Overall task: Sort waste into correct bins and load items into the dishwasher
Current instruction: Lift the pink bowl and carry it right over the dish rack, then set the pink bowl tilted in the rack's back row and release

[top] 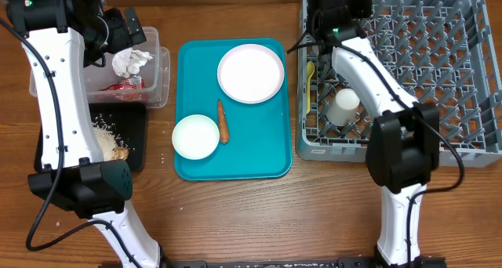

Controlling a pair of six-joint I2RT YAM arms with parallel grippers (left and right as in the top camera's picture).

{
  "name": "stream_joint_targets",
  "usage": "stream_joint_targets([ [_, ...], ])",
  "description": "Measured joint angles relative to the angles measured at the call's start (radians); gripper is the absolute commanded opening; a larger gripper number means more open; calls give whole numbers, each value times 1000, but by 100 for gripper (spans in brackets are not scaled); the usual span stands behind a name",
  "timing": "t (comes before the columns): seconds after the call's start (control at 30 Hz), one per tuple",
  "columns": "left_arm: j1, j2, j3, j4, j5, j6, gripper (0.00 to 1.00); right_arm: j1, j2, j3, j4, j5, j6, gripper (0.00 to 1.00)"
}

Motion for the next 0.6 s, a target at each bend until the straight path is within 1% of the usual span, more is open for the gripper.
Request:
stream_joint_targets([
  [0.1,0,0,0,0,0,0,100,-3,49,0,55,-5,-53,5],
  [0.23,0,0,0,0,0,0,100,-3,89,-1,87,-26,-87,5],
  [0.6,0,0,0,0,0,0,100,-9,95,-3,200,-79,-120,5],
])
